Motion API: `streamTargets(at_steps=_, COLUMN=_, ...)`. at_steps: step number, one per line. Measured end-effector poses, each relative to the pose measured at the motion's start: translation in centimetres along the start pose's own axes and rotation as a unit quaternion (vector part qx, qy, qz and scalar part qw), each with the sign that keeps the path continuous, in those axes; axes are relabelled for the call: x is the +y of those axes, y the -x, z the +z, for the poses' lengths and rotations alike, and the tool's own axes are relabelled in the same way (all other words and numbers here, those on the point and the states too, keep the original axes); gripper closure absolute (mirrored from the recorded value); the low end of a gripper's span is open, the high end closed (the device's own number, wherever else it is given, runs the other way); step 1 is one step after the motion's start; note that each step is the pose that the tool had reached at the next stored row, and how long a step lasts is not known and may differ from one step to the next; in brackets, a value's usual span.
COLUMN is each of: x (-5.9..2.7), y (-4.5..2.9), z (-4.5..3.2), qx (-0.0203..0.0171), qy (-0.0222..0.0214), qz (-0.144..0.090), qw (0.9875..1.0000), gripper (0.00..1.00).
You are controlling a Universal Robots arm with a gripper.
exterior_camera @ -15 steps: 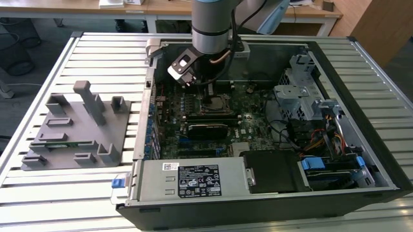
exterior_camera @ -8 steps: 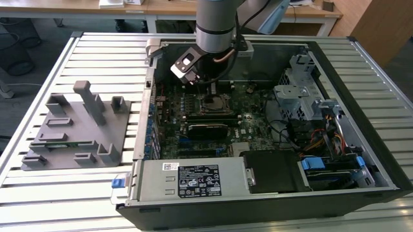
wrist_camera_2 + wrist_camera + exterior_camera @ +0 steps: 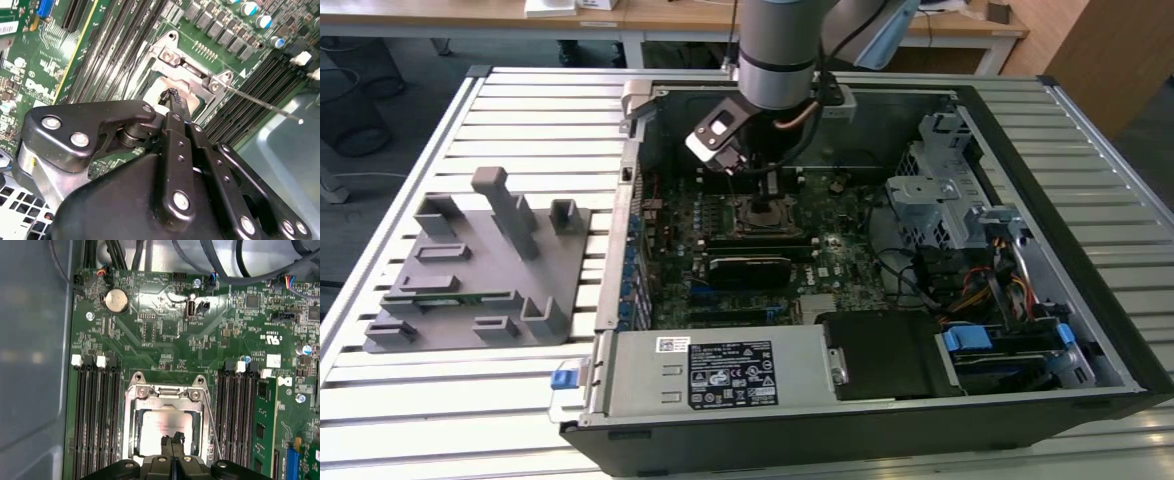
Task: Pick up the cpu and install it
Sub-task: 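Close the cpu cover, then install the first cpu locking lever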
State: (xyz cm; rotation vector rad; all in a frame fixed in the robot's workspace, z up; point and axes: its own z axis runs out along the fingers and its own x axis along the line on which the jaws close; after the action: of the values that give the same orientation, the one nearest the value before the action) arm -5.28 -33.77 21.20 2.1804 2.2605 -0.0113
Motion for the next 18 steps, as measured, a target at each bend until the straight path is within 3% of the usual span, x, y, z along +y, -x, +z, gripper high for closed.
streamTargets(at_steps=18, x=0.66, y=0.02, z=-0.13, qx=-0.0002, qy=-0.0001, qz=0.0, qw=1.0, gripper=0.89)
